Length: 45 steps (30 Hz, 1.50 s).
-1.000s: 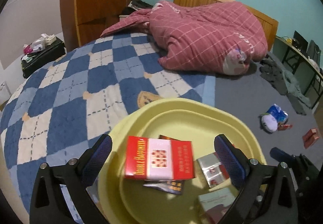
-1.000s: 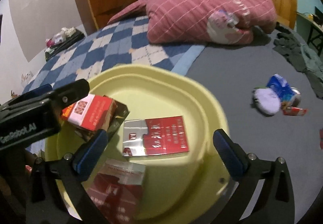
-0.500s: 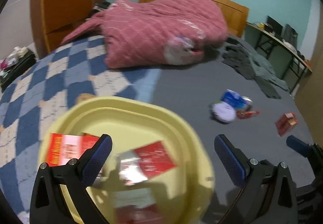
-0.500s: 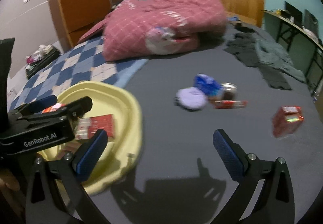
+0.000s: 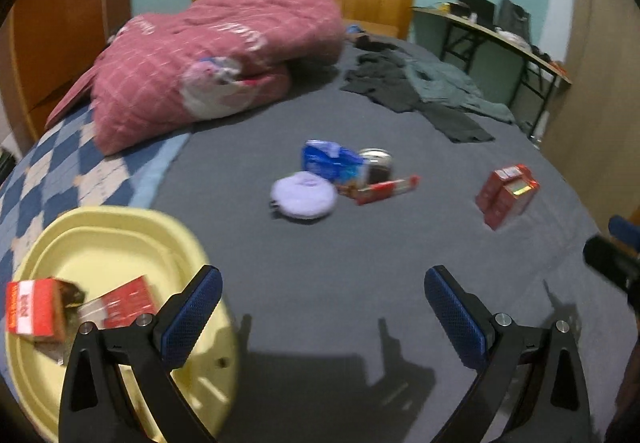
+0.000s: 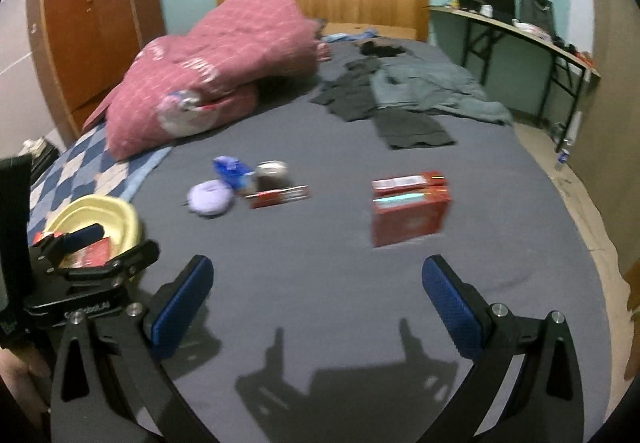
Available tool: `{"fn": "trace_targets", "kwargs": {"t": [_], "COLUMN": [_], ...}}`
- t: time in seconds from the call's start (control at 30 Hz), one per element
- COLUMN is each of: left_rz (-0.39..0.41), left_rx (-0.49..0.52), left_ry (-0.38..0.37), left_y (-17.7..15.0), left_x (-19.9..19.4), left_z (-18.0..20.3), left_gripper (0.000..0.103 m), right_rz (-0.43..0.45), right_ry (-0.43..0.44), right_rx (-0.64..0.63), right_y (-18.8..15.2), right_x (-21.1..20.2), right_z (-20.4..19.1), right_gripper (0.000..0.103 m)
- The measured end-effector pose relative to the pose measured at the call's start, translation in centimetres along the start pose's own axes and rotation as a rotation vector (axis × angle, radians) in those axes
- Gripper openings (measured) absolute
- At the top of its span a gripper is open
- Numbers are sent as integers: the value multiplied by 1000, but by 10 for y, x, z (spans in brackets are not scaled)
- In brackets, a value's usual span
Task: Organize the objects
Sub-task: 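Move both tools back toward the remaining items on the bed, then grasp the lavender plush puff with the left tool while the right tool grasps a red pack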
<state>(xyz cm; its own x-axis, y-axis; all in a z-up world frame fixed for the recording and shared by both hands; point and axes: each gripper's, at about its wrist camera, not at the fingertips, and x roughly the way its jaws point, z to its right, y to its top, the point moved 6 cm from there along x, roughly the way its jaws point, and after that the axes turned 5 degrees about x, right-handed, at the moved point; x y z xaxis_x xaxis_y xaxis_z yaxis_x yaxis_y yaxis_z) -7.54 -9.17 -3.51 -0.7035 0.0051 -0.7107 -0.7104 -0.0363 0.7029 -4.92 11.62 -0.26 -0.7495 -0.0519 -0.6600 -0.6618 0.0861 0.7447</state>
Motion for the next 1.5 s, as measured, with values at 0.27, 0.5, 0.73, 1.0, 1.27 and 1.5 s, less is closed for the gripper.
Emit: {"fn": "trace_targets", "kwargs": {"t": [0.27, 0.5, 0.73, 1.0, 1.27, 1.5], "left_rz": [-73, -65, -122, -132, -140, -125], "left_rx": [-31, -34, -61, -26, 45, -21], "left_ry": [17, 0, -7, 45, 56, 30], "left_y": [1, 22, 25, 38, 42, 46], "left_x": [56, 100, 148, 174, 191, 195], "left_z": [5, 5, -3, -25, -19, -31], "left_gripper": [103, 103, 103, 103, 103, 103], "right_rz": [8, 60, 48, 43, 1, -11], "right_ry": [-15, -8, 1, -11, -9, -14], "right_rx": [117, 36, -11, 14, 37, 58], "right_y": [-10, -7, 4, 14, 15, 15], "right_x": [38, 71, 102, 121, 137, 142], "right_z": [58, 61, 58, 66, 71, 75], "right_gripper": [103, 103, 103, 103, 103, 103]}}
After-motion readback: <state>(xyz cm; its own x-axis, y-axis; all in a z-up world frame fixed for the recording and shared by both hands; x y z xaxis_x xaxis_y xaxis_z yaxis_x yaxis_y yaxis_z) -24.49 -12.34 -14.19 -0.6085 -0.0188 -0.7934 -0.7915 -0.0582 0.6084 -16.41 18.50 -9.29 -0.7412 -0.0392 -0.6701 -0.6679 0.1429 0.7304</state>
